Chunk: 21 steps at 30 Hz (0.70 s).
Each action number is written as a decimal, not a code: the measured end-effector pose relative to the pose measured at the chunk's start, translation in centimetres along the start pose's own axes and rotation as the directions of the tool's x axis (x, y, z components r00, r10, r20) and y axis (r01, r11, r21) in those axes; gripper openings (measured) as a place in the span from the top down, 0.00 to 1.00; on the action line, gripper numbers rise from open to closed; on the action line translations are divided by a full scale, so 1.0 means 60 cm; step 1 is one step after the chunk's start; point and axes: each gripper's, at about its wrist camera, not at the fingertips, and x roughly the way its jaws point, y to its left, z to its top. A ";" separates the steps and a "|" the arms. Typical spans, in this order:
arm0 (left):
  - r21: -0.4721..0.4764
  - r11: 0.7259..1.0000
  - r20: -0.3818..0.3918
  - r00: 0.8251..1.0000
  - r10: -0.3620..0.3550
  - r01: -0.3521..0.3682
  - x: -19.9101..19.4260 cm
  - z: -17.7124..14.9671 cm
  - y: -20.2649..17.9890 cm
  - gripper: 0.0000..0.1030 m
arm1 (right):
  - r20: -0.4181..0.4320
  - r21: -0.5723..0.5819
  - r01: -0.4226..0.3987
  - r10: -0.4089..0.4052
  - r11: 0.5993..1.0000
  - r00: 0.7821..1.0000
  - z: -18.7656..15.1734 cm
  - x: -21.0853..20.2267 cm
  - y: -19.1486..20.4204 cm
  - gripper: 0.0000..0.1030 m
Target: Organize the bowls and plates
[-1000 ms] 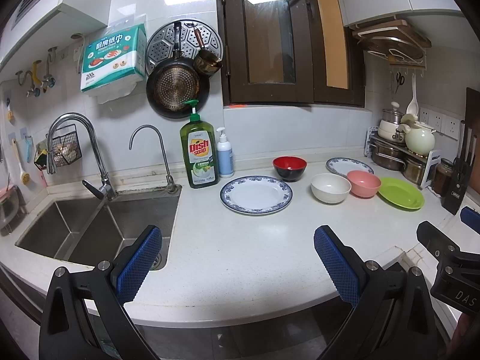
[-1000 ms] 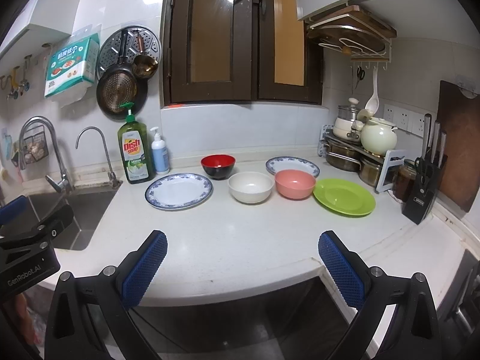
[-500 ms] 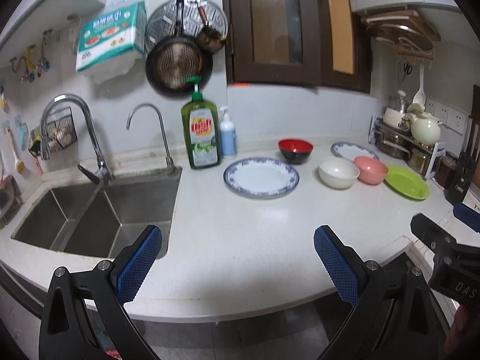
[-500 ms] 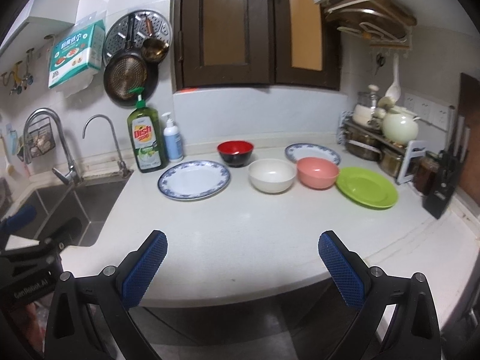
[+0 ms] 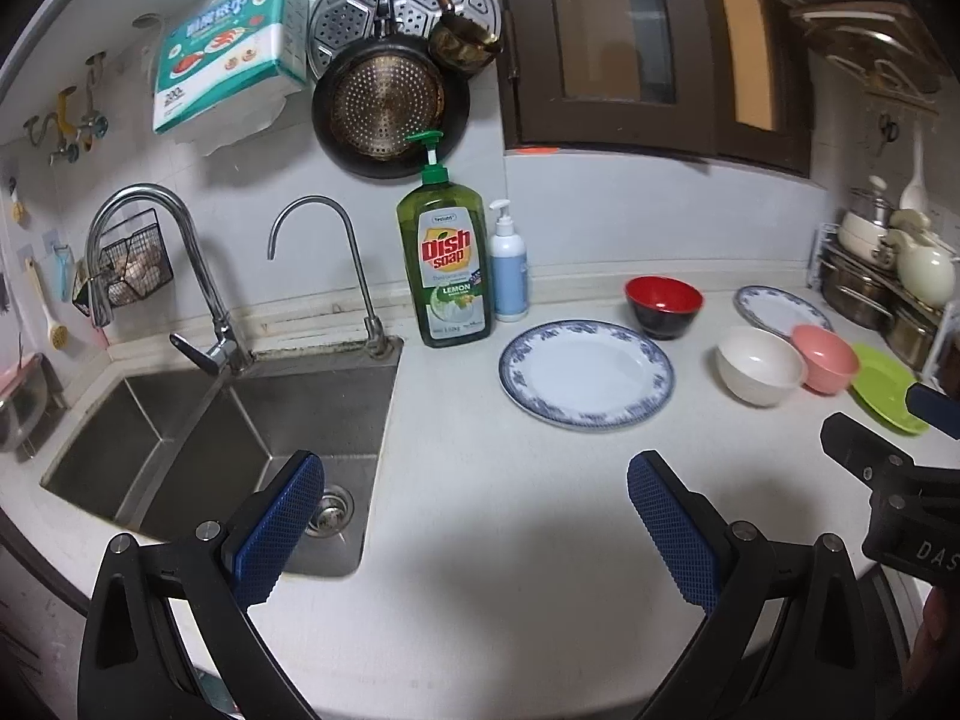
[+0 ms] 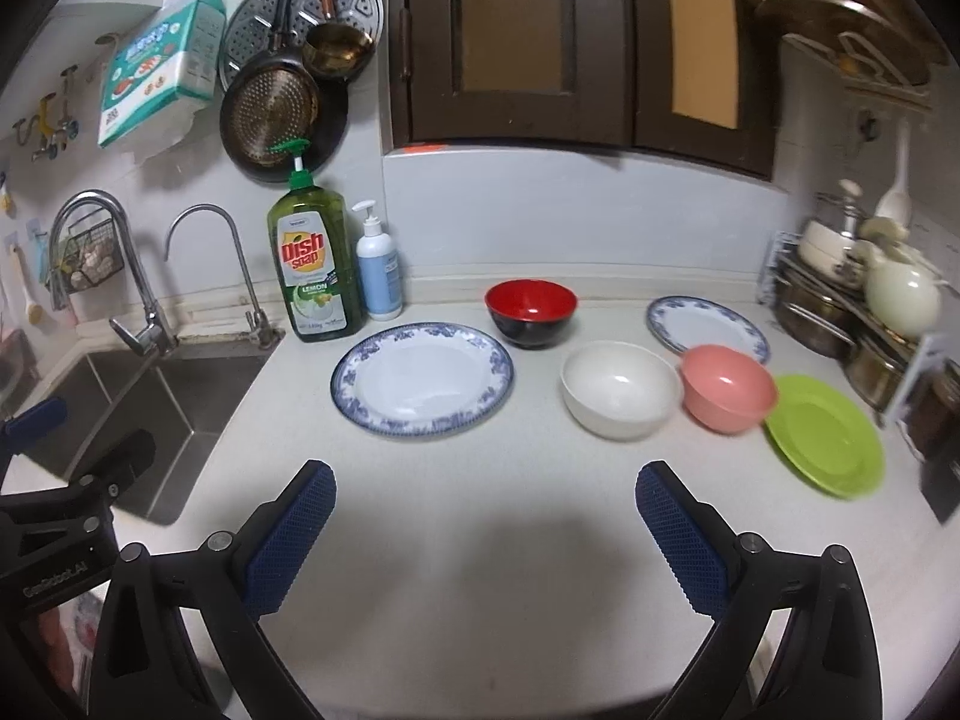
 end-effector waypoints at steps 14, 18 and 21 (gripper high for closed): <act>-0.023 0.991 -0.073 0.989 0.131 -0.133 0.173 0.084 -0.025 0.01 | -0.068 -0.062 -0.125 0.121 0.990 0.990 0.099 0.209 -0.005 0.07; -0.016 0.989 -0.096 0.984 0.147 -0.149 0.213 0.097 -0.029 0.02 | -0.096 -0.050 -0.144 0.138 0.988 0.986 0.109 0.255 -0.011 0.10; 0.001 0.990 -0.123 0.983 0.139 -0.140 0.247 0.105 -0.033 0.04 | -0.106 -0.039 -0.145 0.140 0.989 0.984 0.113 0.287 -0.015 0.14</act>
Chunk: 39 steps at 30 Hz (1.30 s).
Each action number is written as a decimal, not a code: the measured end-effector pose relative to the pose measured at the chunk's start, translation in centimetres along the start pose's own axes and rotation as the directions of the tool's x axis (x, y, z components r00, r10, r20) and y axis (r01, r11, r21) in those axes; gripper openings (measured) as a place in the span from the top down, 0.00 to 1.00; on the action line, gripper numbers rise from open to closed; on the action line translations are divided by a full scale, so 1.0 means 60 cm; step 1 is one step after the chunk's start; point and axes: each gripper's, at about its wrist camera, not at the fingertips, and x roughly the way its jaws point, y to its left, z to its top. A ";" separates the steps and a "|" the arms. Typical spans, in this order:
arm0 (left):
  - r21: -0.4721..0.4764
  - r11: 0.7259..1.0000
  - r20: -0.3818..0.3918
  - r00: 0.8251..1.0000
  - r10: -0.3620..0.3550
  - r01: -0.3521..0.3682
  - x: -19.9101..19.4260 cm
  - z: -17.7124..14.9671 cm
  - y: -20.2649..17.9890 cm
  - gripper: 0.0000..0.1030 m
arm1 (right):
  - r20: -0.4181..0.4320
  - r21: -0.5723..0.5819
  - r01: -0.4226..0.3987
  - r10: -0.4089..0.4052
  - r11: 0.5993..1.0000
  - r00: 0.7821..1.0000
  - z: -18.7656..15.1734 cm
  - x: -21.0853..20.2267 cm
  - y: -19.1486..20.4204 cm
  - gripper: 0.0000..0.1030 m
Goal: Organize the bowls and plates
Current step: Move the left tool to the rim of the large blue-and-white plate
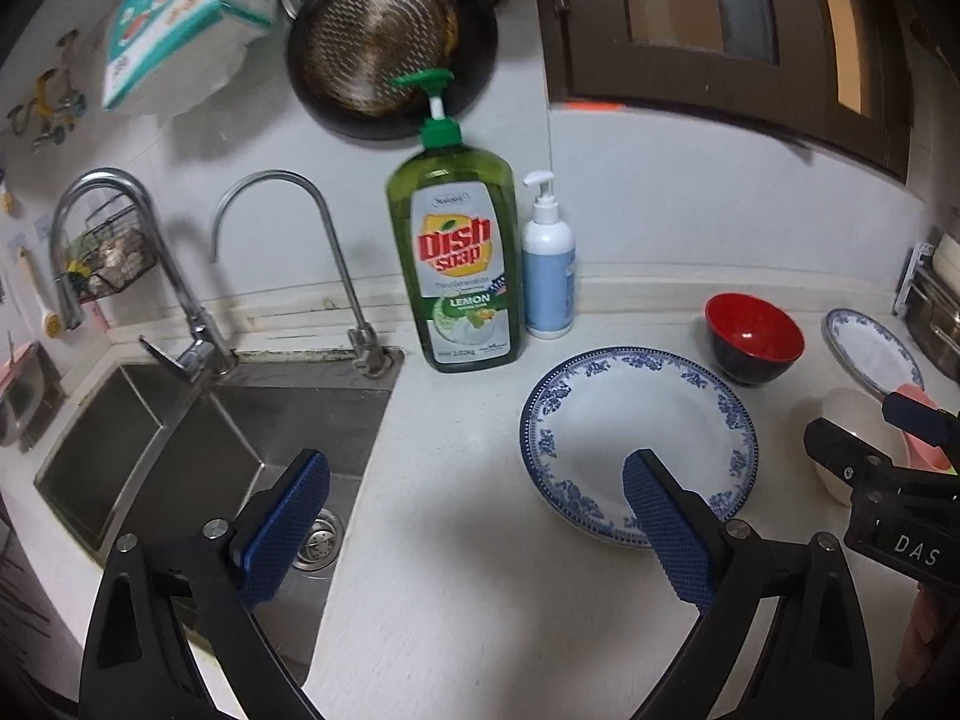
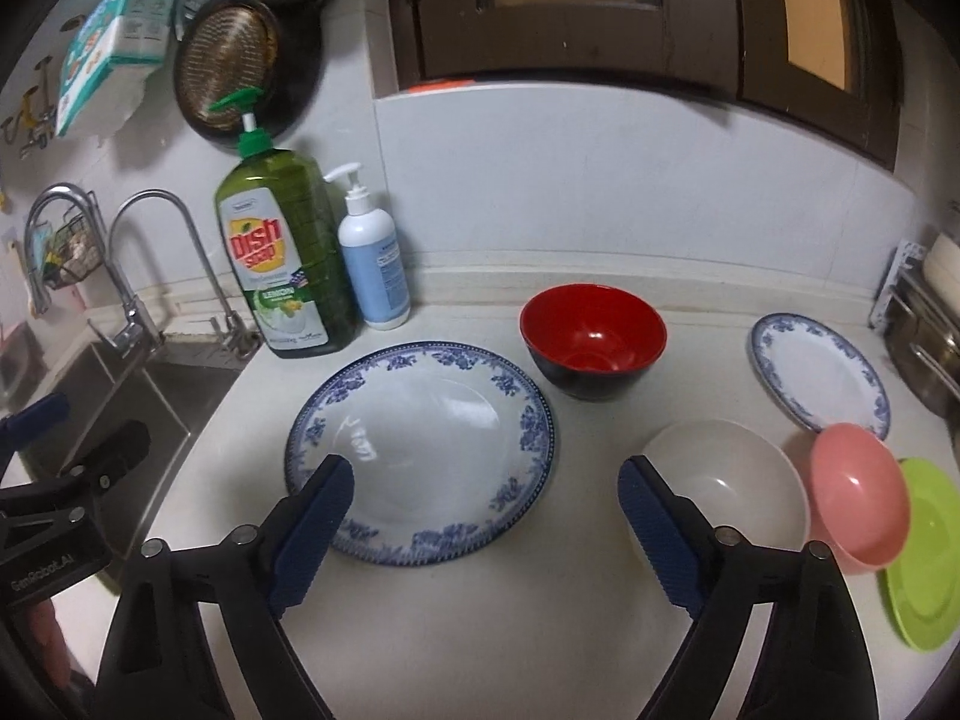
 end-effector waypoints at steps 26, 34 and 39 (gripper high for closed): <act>0.023 0.994 -0.220 0.970 -0.102 0.110 0.262 0.008 -0.033 0.24 | -0.161 0.076 0.082 -0.069 0.994 0.985 0.000 0.213 -0.032 0.31; 0.012 0.991 -0.244 0.961 -0.129 0.136 0.295 0.017 -0.044 0.30 | -0.186 0.095 0.104 -0.085 0.990 0.979 0.005 0.236 -0.041 0.38; 0.006 0.989 -0.259 0.956 -0.139 0.146 0.312 0.017 -0.046 0.36 | -0.191 0.079 0.121 -0.104 0.990 0.976 0.008 0.242 -0.038 0.38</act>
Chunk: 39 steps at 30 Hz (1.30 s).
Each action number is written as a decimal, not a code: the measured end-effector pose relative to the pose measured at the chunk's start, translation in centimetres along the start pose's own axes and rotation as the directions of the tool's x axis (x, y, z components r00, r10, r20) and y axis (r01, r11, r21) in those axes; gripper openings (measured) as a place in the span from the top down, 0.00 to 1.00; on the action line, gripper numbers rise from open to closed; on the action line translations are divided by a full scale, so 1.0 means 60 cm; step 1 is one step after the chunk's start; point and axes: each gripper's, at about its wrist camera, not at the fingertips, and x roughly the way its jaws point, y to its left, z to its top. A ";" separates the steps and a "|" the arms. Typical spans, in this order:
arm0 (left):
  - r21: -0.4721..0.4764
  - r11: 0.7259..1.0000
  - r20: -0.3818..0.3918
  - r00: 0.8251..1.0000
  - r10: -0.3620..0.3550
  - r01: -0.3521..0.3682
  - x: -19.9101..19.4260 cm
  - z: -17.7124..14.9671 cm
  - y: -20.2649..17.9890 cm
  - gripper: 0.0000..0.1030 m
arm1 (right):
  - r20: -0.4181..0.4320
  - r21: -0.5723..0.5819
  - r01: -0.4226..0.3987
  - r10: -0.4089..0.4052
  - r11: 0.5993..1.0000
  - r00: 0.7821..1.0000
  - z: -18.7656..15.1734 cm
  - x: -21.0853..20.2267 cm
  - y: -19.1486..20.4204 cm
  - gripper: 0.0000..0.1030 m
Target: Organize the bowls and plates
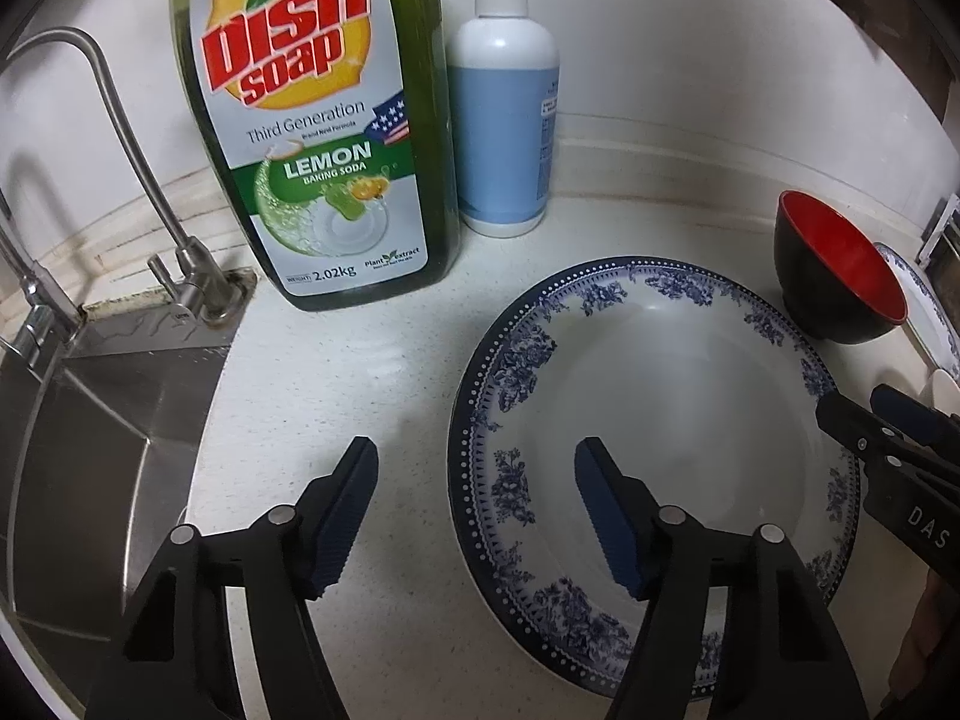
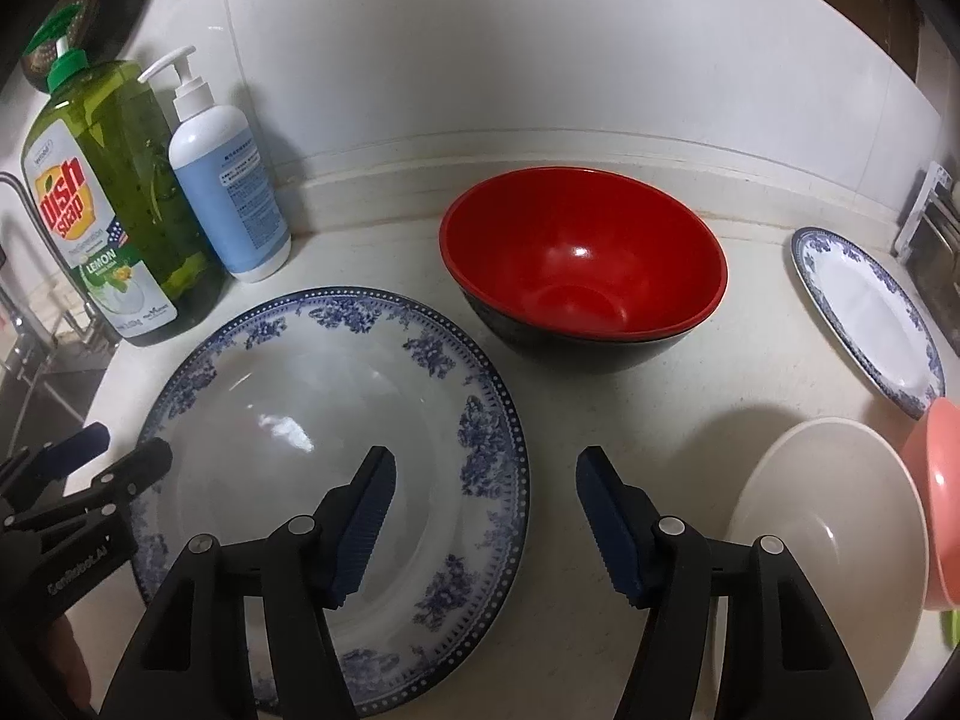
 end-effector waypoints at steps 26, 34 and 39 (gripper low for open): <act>-0.015 0.999 -0.052 0.998 -0.044 0.043 0.029 -0.003 0.004 0.64 | -0.156 -0.123 0.002 -0.021 0.992 0.988 0.021 0.044 0.018 0.57; -0.012 0.999 -0.048 0.998 -0.035 0.034 0.028 -0.006 -0.003 0.66 | -0.153 -0.138 0.020 -0.041 0.990 0.987 0.020 0.043 0.026 0.64; -0.015 1.000 -0.051 0.999 -0.018 0.017 0.022 -0.007 -0.002 0.66 | -0.156 -0.131 0.006 -0.026 0.991 0.987 0.017 0.031 0.028 0.65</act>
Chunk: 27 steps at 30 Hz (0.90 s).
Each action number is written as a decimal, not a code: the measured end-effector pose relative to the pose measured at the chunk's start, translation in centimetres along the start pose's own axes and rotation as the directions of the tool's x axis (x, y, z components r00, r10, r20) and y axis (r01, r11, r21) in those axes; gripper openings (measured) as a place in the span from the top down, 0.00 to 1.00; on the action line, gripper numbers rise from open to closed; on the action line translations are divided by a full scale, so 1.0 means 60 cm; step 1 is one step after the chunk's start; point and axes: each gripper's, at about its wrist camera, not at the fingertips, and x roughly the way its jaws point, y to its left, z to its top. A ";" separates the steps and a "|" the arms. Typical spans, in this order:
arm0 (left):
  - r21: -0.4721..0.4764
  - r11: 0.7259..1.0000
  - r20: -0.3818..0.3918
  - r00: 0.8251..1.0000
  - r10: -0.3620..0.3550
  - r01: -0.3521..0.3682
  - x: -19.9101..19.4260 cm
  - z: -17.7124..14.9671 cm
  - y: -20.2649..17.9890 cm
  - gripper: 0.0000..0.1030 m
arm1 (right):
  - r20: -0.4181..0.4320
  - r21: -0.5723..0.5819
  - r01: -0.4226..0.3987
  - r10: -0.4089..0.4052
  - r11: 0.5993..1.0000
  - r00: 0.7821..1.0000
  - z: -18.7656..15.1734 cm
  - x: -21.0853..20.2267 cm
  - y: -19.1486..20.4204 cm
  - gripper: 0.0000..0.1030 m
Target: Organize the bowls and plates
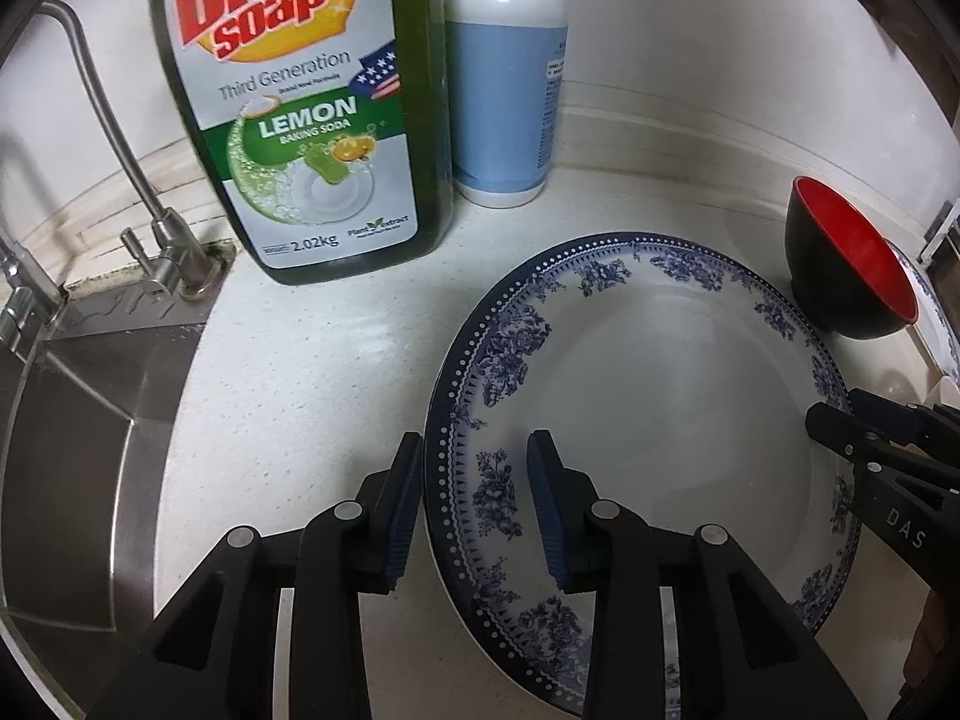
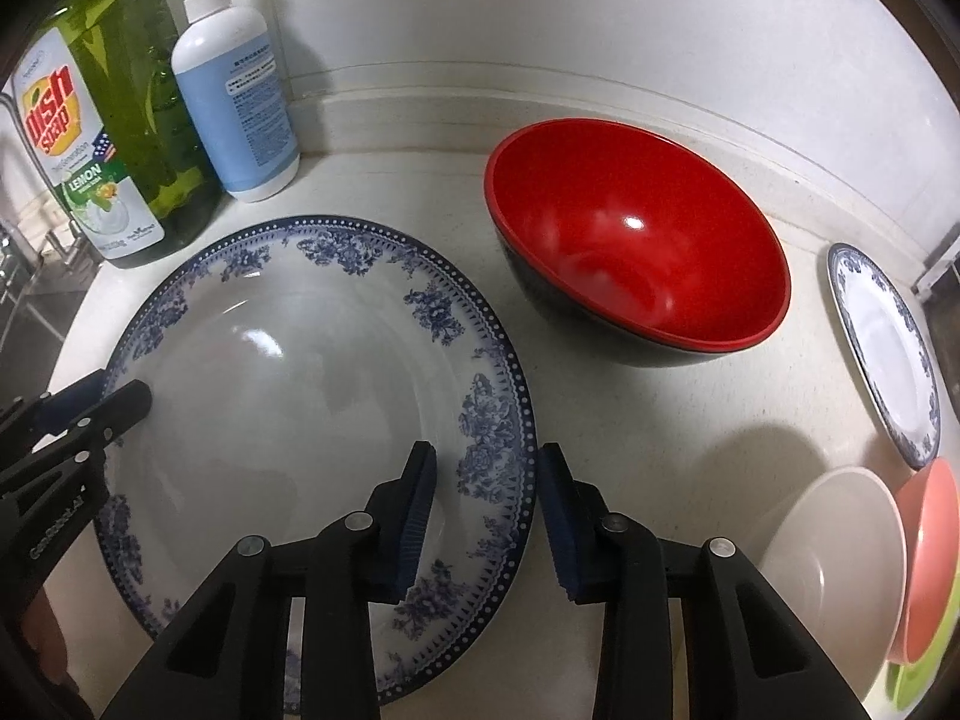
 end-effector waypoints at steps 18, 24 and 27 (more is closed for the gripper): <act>-0.033 0.999 0.046 0.998 0.041 -0.040 -0.120 -0.051 0.016 0.66 | 0.038 0.000 -0.028 0.028 1.000 0.999 -0.040 -0.108 0.023 0.66; -0.031 0.999 0.066 0.997 0.044 -0.042 -0.174 -0.092 0.019 0.66 | 0.052 0.005 -0.032 0.032 0.999 0.998 -0.082 -0.153 0.025 0.66; -0.017 0.999 0.071 0.996 0.046 -0.045 -0.195 -0.113 0.017 0.66 | 0.051 0.020 -0.036 0.035 0.999 0.998 -0.106 -0.166 0.027 0.66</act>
